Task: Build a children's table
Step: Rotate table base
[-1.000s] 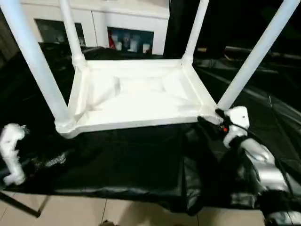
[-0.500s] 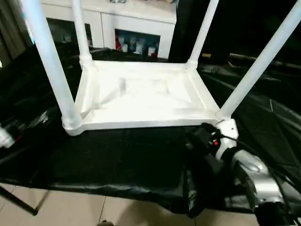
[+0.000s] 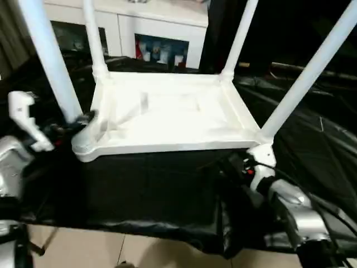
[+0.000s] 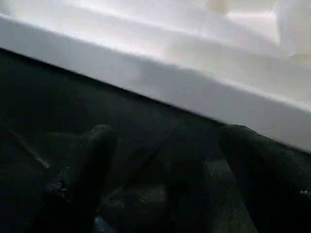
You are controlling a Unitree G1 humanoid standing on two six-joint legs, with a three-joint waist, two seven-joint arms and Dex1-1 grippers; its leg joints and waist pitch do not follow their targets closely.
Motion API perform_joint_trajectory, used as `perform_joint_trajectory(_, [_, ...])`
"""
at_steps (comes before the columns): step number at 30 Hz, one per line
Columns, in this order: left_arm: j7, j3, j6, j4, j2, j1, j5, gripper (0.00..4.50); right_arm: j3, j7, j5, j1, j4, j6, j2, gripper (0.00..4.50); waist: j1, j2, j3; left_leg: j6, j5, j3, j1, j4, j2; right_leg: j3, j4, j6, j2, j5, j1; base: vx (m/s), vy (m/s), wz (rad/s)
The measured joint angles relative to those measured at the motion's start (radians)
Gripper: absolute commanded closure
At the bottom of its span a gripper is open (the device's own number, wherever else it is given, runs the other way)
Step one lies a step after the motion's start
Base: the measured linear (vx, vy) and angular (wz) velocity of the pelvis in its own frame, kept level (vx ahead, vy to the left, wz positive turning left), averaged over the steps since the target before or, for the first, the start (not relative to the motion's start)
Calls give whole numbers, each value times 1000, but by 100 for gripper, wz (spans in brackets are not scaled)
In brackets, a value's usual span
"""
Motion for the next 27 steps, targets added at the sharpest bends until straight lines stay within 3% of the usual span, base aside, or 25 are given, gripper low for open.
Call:
perform_joint_trajectory(4, [-91, -82, 135, -137, -32, -1, -103, 6, -10, -65, -25, -66, 69, 18, -3, 64, 9, 1, 1, 0, 0, 0, 0, 1, 0, 0, 1, 0, -1, 0, 0, 0, 0, 0])
perform_joint_trajectory(9, [-210, -216, 303, -292, 20, -3, -154, 6, -9, -79, -48, -134, 146, 16, -5, 64, -1, 1, 2, 0, 0, 0, 1, 0, 0, 0, 2, 0, 0, -1, 0, 0, 0, 0])
perform_joint_trajectory(19, [-221, -350, 354, -364, -61, -16, -136, 6, 7, -75, -85, -197, 243, 3, 13, 64, -5, 1, 2, -1, 1, 1, 1, 1, 0, 0, 2, 0, 0, -1, 0, 0, 0, 0])
perform_joint_trajectory(27, [-222, -474, 419, -466, -114, -20, -137, 6, 26, -44, -100, -249, 308, -33, 45, 64, -44, 3, 3, -1, 1, 1, 1, 0, 1, 0, 3, 0, 1, 0, -1, 0, 0, 0])
